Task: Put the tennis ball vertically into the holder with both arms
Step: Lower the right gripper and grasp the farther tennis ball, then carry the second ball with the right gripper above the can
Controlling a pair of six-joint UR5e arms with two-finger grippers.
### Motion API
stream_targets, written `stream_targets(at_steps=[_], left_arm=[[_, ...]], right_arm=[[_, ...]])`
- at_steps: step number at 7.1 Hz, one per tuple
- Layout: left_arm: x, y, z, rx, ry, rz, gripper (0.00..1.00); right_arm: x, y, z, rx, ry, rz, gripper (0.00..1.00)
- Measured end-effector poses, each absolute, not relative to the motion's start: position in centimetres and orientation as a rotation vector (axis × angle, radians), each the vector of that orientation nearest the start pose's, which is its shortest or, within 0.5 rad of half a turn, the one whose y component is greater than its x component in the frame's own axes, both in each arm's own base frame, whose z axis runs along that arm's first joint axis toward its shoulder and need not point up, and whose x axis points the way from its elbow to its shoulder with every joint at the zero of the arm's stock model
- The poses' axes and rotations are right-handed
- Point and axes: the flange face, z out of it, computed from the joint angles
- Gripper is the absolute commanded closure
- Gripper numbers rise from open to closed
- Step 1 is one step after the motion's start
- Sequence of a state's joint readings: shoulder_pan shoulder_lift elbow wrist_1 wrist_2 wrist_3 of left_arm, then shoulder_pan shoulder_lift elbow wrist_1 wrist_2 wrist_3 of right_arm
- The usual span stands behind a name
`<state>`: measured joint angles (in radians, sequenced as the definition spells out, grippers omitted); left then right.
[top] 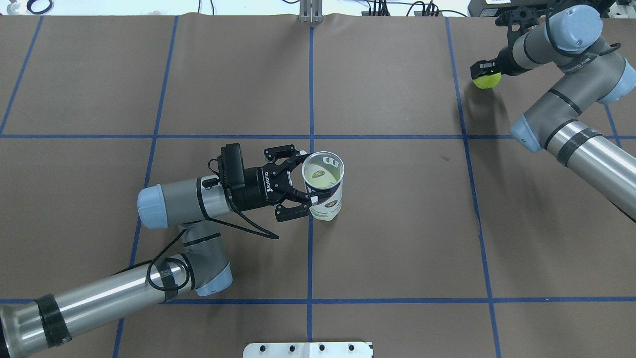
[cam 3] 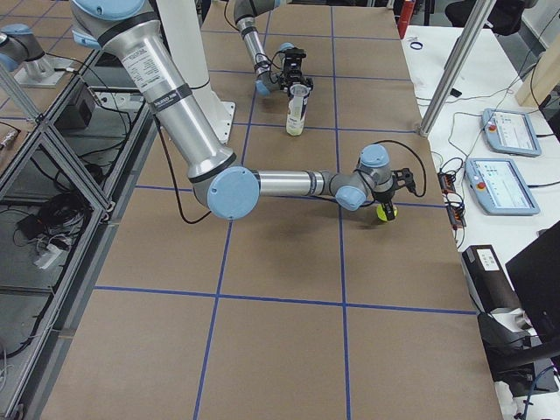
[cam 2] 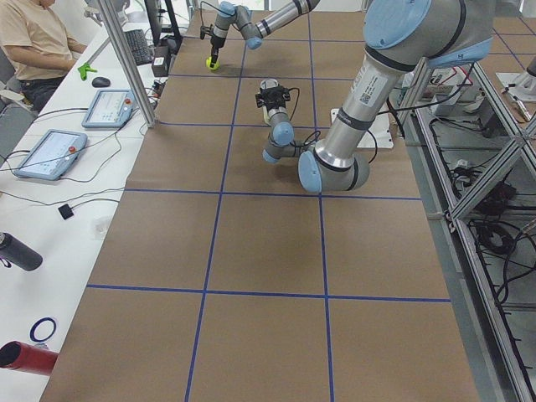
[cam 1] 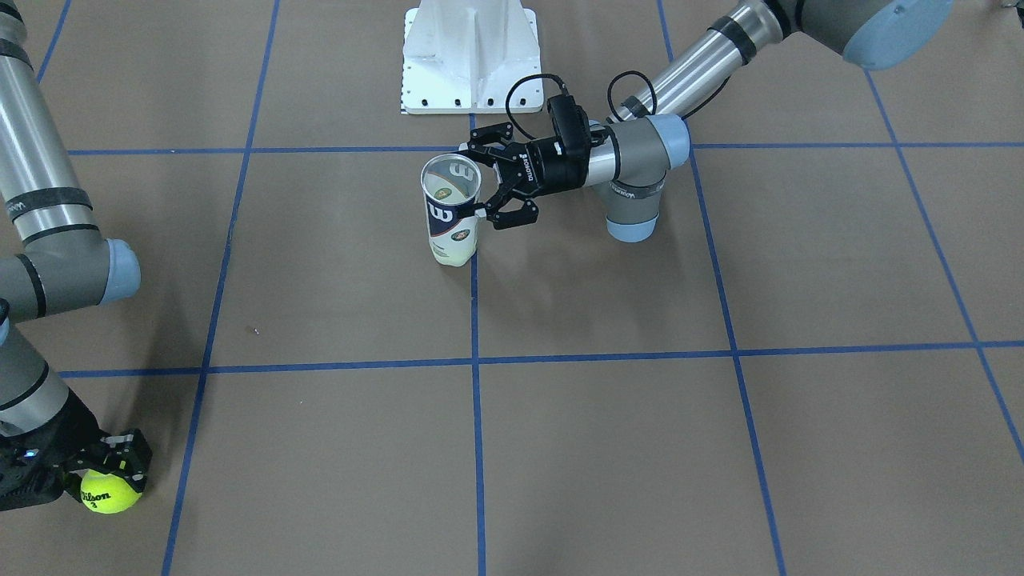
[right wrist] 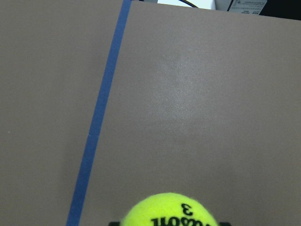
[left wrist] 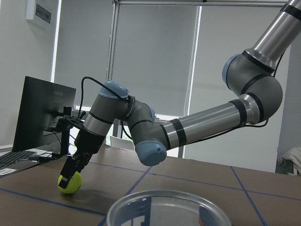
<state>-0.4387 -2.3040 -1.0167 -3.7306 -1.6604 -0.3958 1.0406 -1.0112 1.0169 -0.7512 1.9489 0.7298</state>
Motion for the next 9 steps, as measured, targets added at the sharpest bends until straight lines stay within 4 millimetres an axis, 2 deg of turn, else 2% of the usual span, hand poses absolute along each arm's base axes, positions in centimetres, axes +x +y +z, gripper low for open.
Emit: stream_targets(at_steps=[1, 2, 3, 4, 5, 7, 8, 9], left_arm=[[55.6, -39.8, 26.8, 1.689, 1.681, 0.463, 0.18], [55.6, -39.8, 26.8, 1.689, 1.682, 0.463, 0.18], [55.7, -39.8, 26.7, 1.689, 1.683, 0.463, 0.18], [55.7, -39.8, 26.6, 1.69, 1.683, 0.463, 0.18], [55.7, -39.8, 26.5, 1.69, 1.684, 0.463, 0.18], [55.8, -39.7, 26.4, 1.69, 1.687, 0.463, 0.18], [55.8, -39.6, 26.3, 1.69, 1.69, 0.463, 0.18], [56.0, -39.5, 26.1, 1.69, 1.692, 0.463, 0.18]], right_arm=[[-29.2, -69.4, 48.2, 0.453, -0.789, 0.025, 1.0], [-28.6, -68.8, 44.0, 0.436, -0.818, 0.034, 1.0], [-28.3, -67.5, 38.7, 0.401, -0.85, 0.076, 1.0], [-28.3, -65.3, 33.5, 0.359, -0.881, 0.137, 1.0], [-28.9, -61.9, 28.2, 0.303, -0.916, 0.203, 1.0], [-31.8, -54.5, 18.0, 0.177, -0.97, 0.307, 1.0], [-34.2, -51.1, 13.6, 0.126, -0.98, 0.354, 1.0], [-36.2, -48.0, 10.3, 0.093, -0.978, 0.381, 1.0]])
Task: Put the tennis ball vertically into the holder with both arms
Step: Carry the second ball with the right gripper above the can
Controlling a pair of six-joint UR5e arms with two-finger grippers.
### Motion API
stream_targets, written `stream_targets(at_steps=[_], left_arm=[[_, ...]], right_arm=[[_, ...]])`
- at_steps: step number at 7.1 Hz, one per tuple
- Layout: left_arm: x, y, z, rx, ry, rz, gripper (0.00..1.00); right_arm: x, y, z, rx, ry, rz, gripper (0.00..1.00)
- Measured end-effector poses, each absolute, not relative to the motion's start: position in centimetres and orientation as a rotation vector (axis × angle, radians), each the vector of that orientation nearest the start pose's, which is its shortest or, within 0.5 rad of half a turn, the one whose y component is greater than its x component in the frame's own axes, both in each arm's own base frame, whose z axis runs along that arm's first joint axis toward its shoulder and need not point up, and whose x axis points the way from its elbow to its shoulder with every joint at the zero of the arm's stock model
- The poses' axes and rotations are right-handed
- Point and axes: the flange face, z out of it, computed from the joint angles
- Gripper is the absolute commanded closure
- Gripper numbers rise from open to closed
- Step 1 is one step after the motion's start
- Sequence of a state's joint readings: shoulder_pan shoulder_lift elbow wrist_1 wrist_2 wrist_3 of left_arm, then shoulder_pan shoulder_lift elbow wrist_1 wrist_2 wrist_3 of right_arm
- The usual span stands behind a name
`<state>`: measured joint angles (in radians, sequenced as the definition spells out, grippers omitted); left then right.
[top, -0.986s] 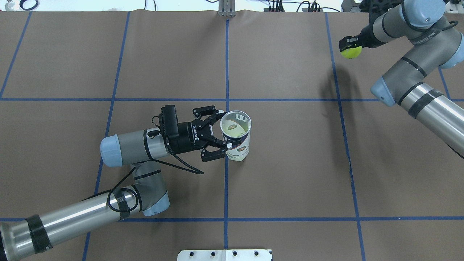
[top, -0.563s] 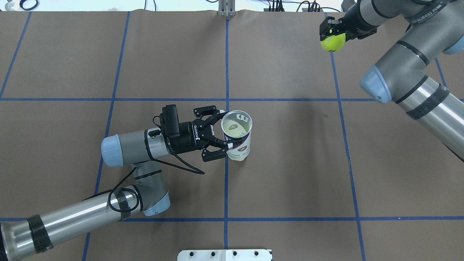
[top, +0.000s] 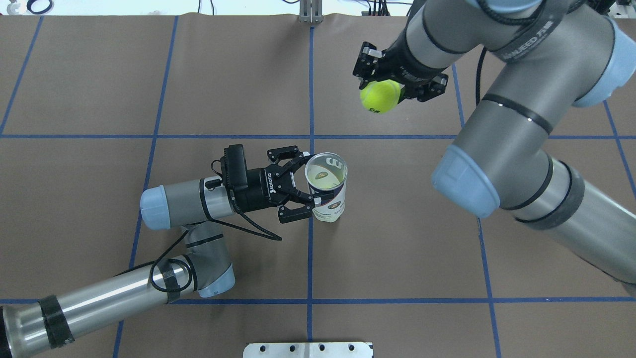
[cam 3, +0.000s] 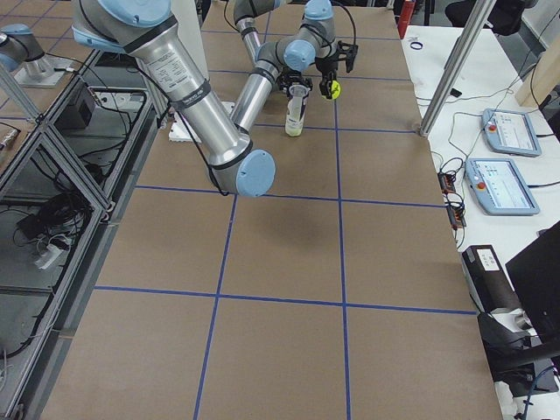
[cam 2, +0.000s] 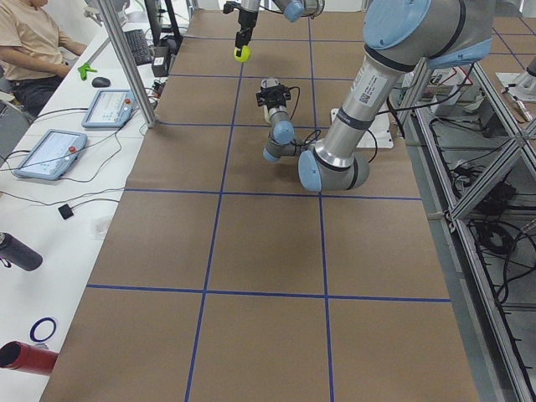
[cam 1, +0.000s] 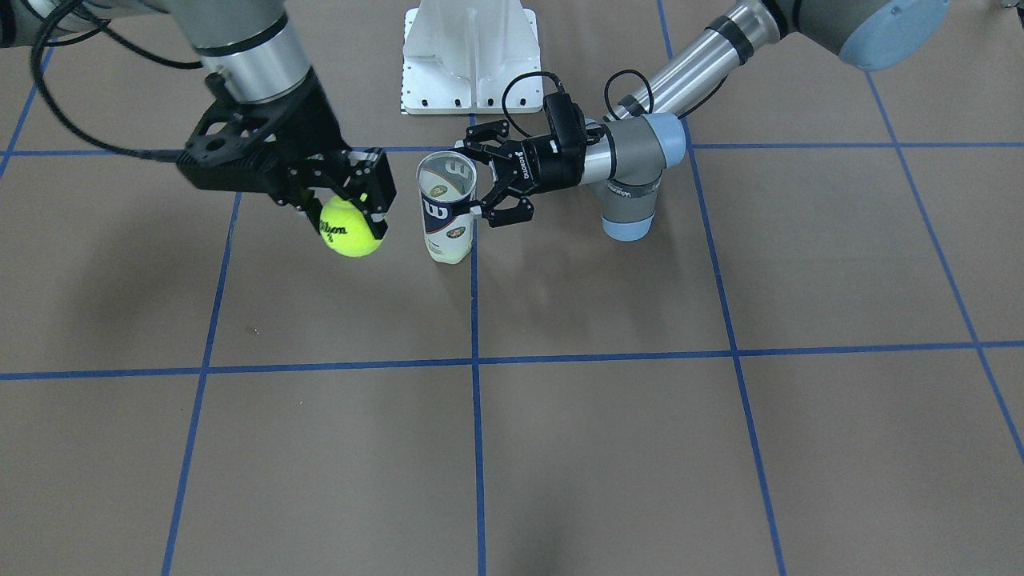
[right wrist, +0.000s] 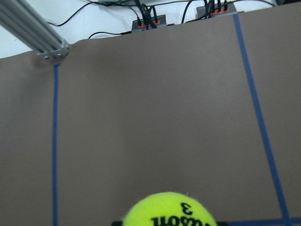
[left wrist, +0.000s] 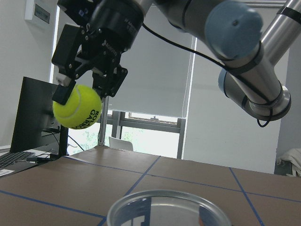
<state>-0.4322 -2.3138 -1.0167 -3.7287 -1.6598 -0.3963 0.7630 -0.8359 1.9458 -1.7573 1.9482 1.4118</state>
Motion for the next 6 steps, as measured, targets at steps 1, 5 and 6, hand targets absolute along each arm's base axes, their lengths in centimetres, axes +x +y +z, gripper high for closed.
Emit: stream_targets(at_steps=[1, 5, 6], left_arm=[[56.1, -39.5, 25.9, 1.691, 1.695, 0.463, 0.18], [56.1, -39.5, 25.8, 1.692, 1.696, 0.463, 0.18], [56.1, -39.5, 25.7, 1.693, 1.696, 0.463, 0.18]], right_arm=[[-37.2, -45.2, 8.2, 0.068, -0.968, 0.381, 1.0], [-39.7, -39.9, 5.4, 0.036, -0.928, 0.373, 1.0], [-40.0, -39.6, 5.3, 0.042, -0.924, 0.371, 1.0]])
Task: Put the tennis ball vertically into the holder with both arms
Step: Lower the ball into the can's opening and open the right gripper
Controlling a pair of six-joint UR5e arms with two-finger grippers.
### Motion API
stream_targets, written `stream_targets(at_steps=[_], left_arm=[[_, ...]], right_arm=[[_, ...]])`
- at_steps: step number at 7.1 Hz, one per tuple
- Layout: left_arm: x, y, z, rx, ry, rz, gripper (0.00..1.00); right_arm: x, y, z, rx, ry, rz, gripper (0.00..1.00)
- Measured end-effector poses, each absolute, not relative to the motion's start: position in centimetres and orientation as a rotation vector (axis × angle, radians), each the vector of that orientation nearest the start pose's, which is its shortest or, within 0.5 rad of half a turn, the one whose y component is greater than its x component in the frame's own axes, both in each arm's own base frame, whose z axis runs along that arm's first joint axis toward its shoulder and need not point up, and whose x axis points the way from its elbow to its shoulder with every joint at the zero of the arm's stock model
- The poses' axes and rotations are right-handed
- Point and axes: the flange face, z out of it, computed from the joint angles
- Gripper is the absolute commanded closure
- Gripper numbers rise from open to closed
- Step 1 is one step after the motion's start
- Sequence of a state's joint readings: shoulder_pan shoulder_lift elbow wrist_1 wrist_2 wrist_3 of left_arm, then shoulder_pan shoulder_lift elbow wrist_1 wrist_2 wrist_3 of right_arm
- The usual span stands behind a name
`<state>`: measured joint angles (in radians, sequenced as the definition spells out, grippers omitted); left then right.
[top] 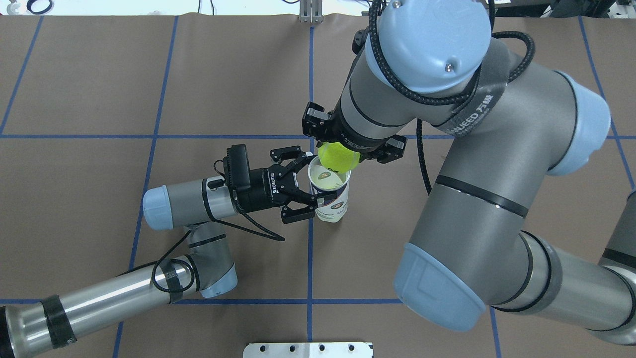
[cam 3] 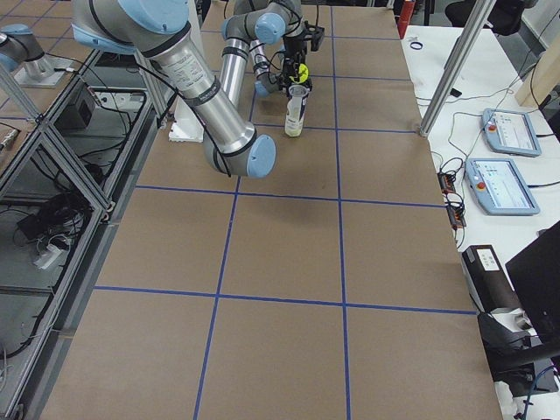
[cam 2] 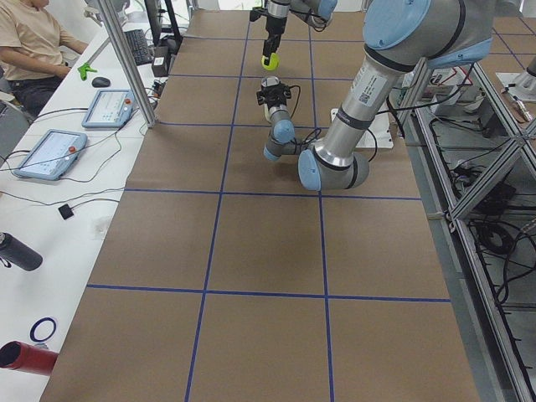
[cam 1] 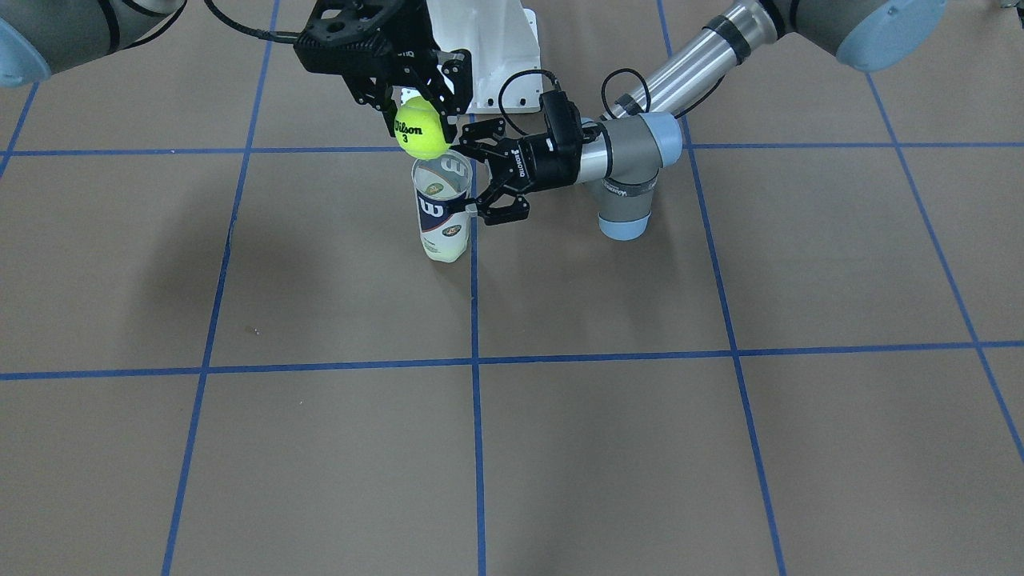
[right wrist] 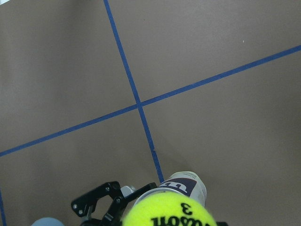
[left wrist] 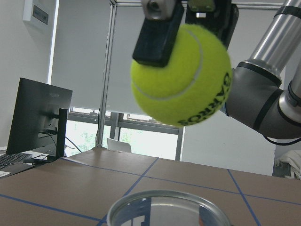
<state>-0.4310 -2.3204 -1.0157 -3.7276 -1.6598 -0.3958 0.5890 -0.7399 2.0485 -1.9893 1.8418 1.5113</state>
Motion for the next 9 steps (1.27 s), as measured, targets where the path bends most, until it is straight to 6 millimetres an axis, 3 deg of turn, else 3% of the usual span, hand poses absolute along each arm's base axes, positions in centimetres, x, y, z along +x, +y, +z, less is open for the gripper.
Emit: stream_targets(at_steps=[1, 2, 7, 9], left_arm=[[56.11, -39.5, 25.57, 1.694, 1.697, 0.462, 0.18], [56.12, -39.51, 25.44, 1.696, 1.699, 0.461, 0.18], [56.1, -39.61, 25.38, 1.698, 1.696, 0.461, 0.18], [56.1, -39.61, 25.41, 1.698, 1.696, 0.461, 0.11]], right_arm=[[-40.23, -39.54, 5.26, 0.053, -0.921, 0.372, 0.4], [-40.42, -39.5, 5.28, 0.069, -0.916, 0.376, 0.01], [-41.21, -38.98, 5.27, 0.123, -0.904, 0.366, 0.01], [-41.06, -38.85, 5.1, 0.125, -0.91, 0.363, 0.01]])
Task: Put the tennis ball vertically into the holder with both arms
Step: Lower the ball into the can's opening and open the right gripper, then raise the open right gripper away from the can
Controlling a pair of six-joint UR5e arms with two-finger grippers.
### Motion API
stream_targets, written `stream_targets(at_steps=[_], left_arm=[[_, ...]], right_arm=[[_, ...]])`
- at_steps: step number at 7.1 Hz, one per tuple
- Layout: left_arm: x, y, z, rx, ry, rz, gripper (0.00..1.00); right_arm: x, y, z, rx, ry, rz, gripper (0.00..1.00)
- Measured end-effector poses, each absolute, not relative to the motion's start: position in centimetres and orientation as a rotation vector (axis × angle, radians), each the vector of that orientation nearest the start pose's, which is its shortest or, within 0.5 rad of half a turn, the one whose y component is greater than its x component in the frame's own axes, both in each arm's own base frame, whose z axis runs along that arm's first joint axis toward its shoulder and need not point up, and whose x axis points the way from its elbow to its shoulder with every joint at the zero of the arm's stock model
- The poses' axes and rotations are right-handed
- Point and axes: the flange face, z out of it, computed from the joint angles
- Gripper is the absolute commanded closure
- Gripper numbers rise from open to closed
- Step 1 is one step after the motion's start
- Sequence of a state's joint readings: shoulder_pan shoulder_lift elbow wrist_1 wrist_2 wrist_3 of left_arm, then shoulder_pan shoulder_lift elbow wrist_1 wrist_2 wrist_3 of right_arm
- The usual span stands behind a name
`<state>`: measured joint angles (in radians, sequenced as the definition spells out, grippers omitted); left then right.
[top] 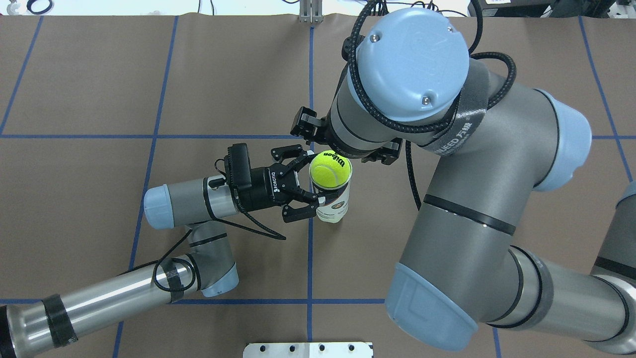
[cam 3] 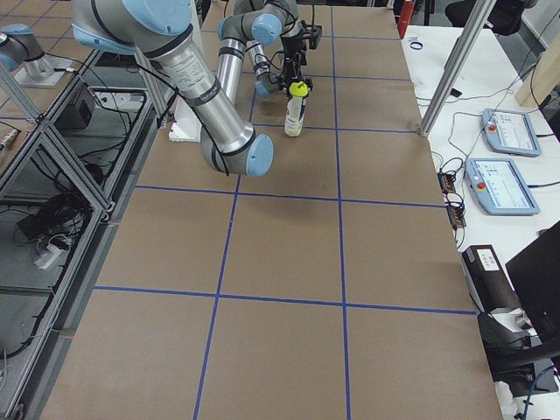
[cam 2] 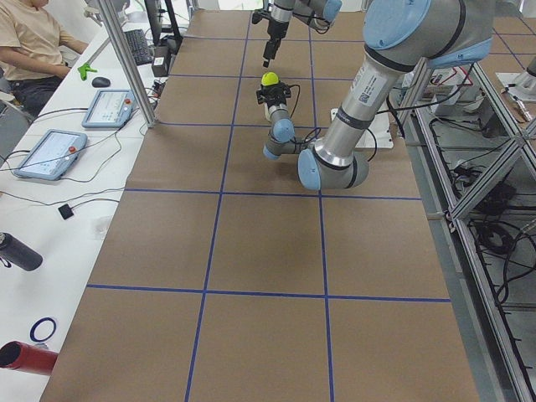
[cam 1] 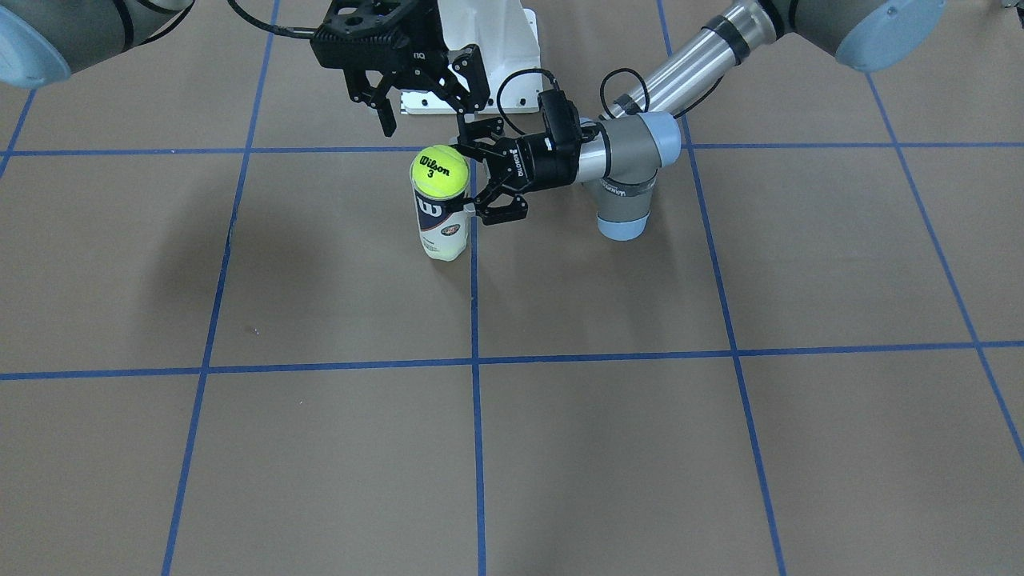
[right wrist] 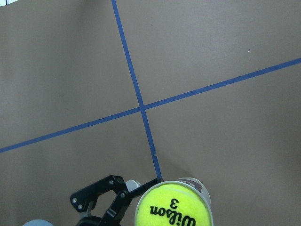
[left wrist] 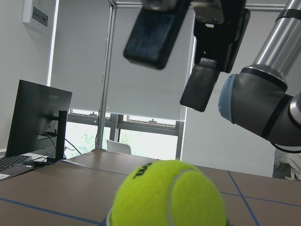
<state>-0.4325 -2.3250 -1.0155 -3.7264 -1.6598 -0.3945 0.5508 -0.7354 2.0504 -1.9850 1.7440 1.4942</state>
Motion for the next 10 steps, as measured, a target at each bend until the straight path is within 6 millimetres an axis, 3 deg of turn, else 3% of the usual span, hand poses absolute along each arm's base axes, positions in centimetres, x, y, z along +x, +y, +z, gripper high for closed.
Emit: stream_targets(at_steps=[4, 6, 8, 10], left_arm=[[56.1, -39.6, 25.3, 1.696, 1.699, 0.46, 0.09], [56.1, -39.6, 25.3, 1.696, 1.699, 0.46, 0.07], [56.1, -39.5, 25.3, 1.695, 1.701, 0.46, 0.02], [56.1, -39.5, 25.1, 1.696, 1.707, 0.457, 0.01]], right_arm=[[-40.5, -38.7, 4.7, 0.139, -0.921, 0.344, 0.01], [-39.1, -39.3, 5.0, 0.164, -0.919, 0.321, 0.01], [-35.8, -42.5, 7.3, 0.182, -0.882, 0.267, 0.01], [-30.4, -46.7, 11.5, 0.19, -0.831, 0.183, 0.01]])
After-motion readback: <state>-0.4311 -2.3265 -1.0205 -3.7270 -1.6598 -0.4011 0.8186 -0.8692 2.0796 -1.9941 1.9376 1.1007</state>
